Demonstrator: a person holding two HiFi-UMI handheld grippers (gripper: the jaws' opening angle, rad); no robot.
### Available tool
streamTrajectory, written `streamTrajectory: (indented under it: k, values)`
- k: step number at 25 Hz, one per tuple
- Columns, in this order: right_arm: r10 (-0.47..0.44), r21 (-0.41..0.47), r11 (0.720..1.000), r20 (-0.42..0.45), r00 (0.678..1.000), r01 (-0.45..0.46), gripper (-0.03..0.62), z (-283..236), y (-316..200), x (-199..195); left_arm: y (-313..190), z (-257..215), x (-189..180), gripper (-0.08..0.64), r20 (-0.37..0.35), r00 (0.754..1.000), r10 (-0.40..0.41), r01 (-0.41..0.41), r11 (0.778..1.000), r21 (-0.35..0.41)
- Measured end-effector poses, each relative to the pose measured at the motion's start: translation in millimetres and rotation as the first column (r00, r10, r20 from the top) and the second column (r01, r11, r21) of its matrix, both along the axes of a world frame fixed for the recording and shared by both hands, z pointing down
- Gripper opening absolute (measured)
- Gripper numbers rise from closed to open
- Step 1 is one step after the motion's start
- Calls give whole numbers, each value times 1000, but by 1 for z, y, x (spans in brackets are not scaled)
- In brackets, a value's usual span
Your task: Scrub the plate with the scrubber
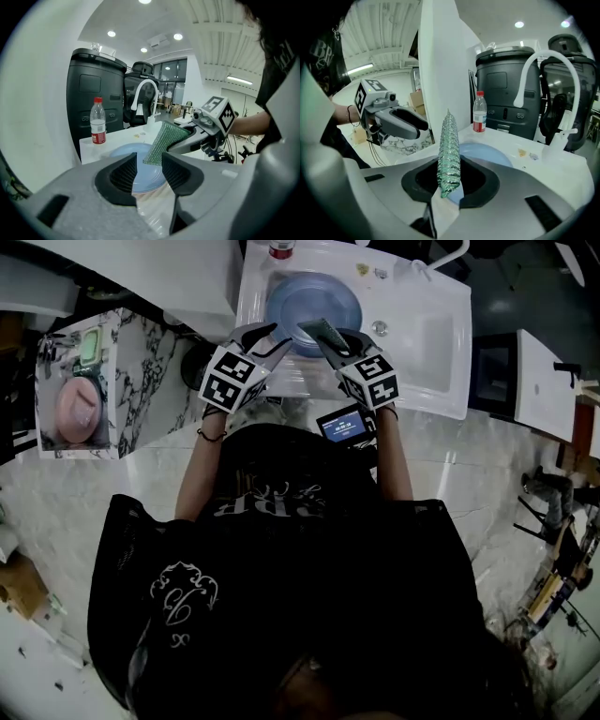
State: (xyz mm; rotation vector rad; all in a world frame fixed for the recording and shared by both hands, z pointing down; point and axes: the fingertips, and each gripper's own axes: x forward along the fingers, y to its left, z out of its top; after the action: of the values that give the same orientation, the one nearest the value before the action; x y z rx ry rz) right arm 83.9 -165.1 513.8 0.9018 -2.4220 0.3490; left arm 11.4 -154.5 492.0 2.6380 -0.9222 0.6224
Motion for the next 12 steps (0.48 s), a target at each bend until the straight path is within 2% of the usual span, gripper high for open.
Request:
streamTrajectory:
  k: [6,12]
  values:
    - [140,27,989,102,985,-144,86,-35,46,40,33,-40,33,164,-67,998,-10,15,997,77]
    - [155,39,986,154,976,-162,86,-56,105,71,87,-61,64,164,-100,995,-28,38,994,107]
